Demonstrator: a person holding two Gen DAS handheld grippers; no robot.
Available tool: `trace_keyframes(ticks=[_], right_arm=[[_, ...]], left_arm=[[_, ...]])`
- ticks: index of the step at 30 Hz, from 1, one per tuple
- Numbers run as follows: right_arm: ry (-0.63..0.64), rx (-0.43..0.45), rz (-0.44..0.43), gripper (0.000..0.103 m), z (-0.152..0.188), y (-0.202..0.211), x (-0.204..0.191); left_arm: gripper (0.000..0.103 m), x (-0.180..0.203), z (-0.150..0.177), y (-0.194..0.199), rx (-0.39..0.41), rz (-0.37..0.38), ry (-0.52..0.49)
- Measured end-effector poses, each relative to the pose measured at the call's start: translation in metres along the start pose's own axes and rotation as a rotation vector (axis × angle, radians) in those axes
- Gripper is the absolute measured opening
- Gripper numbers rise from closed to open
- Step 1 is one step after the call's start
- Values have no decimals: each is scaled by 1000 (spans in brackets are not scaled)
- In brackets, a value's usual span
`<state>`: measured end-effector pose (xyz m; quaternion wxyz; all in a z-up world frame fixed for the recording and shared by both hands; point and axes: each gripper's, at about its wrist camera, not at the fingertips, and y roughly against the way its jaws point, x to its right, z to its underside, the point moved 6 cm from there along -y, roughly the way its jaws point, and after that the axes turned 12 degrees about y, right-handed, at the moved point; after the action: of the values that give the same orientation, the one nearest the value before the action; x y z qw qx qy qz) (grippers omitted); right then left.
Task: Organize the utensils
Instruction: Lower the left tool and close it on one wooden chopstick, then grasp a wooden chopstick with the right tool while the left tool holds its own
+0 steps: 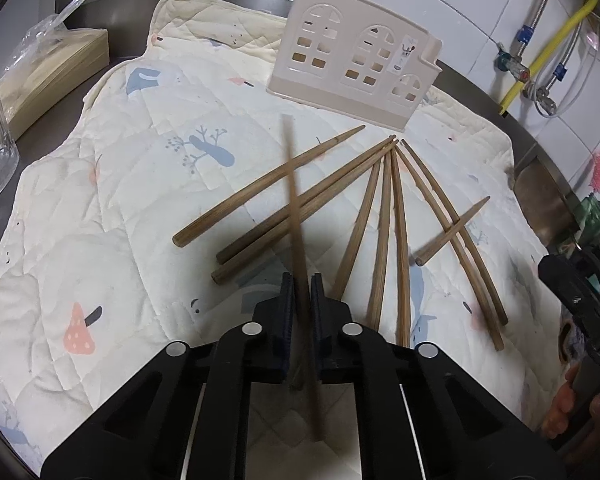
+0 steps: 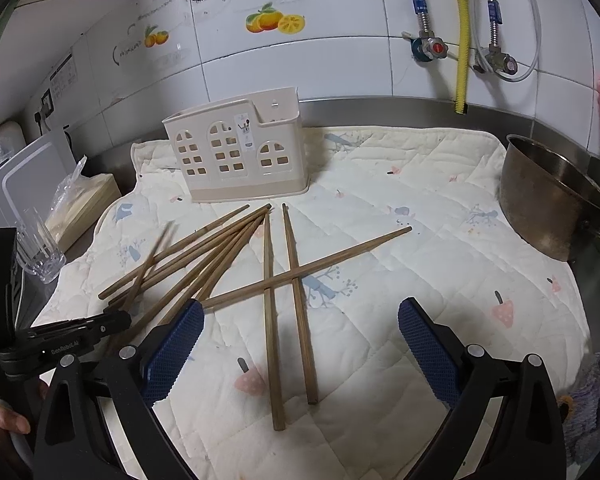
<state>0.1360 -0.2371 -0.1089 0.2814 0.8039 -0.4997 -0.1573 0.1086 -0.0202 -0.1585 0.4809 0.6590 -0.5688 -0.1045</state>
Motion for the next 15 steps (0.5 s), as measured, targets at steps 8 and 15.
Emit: trace_keyframes(ticks=[8,15], right_arm=[[-33,-35,-26,82,3,-9,-5],[-87,-77,-74,70,3,-21,-17]], left_arm=[[6,-4,-5,5,14,5,-14],[6,-7,-14,14,36,40,-35]])
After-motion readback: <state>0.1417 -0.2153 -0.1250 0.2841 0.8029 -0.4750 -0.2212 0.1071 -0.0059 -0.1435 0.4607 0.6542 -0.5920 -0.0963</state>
